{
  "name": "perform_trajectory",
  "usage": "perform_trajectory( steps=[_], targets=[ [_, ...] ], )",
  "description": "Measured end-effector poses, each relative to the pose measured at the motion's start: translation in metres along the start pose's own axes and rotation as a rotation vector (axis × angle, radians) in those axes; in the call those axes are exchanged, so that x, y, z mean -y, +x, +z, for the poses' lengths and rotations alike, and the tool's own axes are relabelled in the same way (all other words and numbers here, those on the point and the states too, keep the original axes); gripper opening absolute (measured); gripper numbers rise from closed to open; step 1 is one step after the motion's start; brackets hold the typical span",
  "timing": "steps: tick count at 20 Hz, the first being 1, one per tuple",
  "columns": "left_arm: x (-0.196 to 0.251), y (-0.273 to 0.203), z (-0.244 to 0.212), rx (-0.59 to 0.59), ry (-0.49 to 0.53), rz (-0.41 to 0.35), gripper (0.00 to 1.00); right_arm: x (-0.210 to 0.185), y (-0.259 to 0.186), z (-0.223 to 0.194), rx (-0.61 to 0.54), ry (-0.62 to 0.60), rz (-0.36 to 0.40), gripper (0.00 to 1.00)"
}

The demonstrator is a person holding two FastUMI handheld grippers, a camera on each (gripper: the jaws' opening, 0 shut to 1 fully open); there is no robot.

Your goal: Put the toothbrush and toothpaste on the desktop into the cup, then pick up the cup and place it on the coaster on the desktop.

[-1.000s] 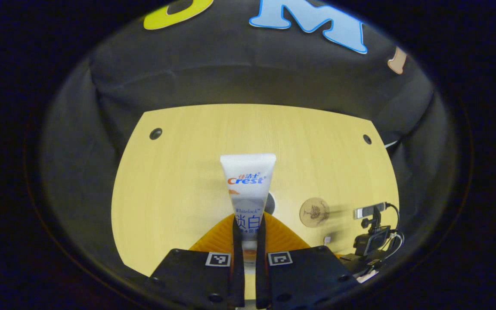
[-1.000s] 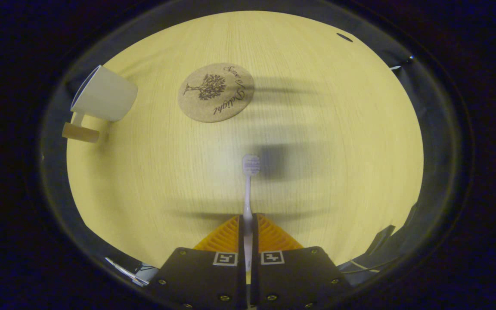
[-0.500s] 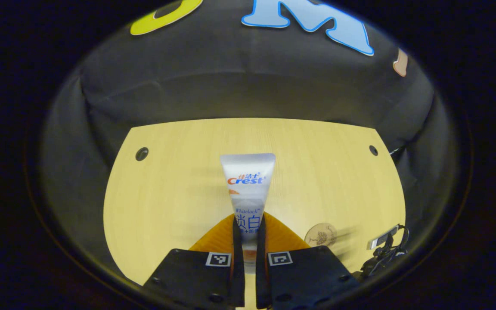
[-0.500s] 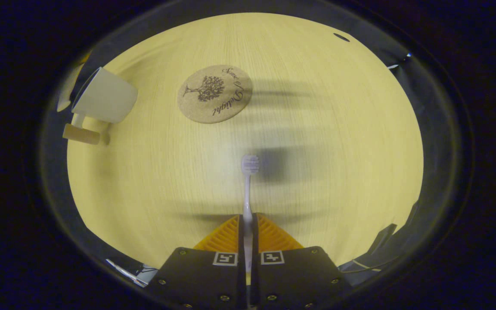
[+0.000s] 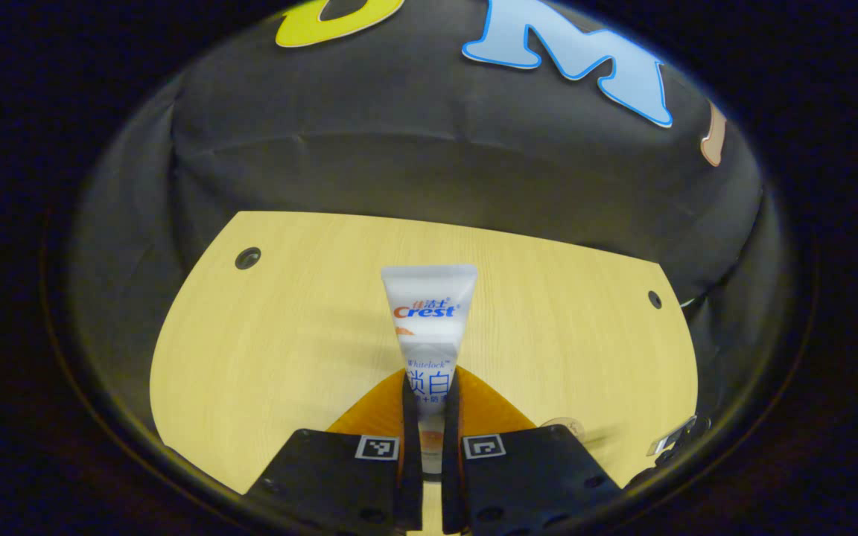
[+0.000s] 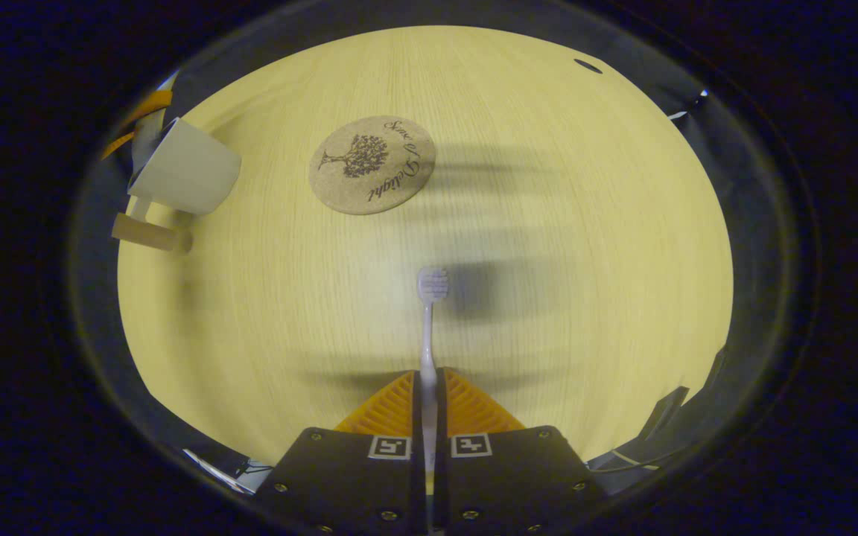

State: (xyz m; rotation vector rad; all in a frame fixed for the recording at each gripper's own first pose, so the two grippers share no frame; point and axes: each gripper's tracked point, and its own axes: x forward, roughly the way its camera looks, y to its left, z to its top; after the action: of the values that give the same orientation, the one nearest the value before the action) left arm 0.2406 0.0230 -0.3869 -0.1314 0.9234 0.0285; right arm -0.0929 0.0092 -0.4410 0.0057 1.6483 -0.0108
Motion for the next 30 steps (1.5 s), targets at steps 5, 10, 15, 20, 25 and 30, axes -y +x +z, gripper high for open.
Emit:
perform_trajectory(
  steps=[5, 10, 15, 20, 25, 30],
  targets=[
    [-0.002, 0.004, -0.009, 0.054, 0.032, -0.008, 0.25, 0.000, 0.000, 0.000, -0.001, 0.000, 0.001, 0.05],
    [0.003, -0.010, -0.026, 0.066, 0.029, -0.040, 0.78, 0.000, 0.000, 0.000, 0.005, -0.001, 0.001, 0.05],
    [0.006, -0.019, -0.023, 0.088, 0.036, -0.047, 0.86, 0.000, 0.000, 0.000, 0.036, -0.013, 0.004, 0.05],
    [-0.002, -0.037, -0.017, 0.125, 0.059, -0.049, 0.85, -0.012, -0.008, 0.012, 0.081, 0.018, 0.068, 0.05],
    [-0.018, -0.066, -0.013, 0.152, 0.078, -0.037, 0.85, -0.041, -0.059, 0.083, 0.270, -0.001, 0.109, 0.05],
    [-0.049, -0.088, -0.014, 0.165, 0.091, -0.002, 0.85, -0.074, -0.127, 0.164, 0.495, -0.042, 0.162, 0.05]
  ],
)
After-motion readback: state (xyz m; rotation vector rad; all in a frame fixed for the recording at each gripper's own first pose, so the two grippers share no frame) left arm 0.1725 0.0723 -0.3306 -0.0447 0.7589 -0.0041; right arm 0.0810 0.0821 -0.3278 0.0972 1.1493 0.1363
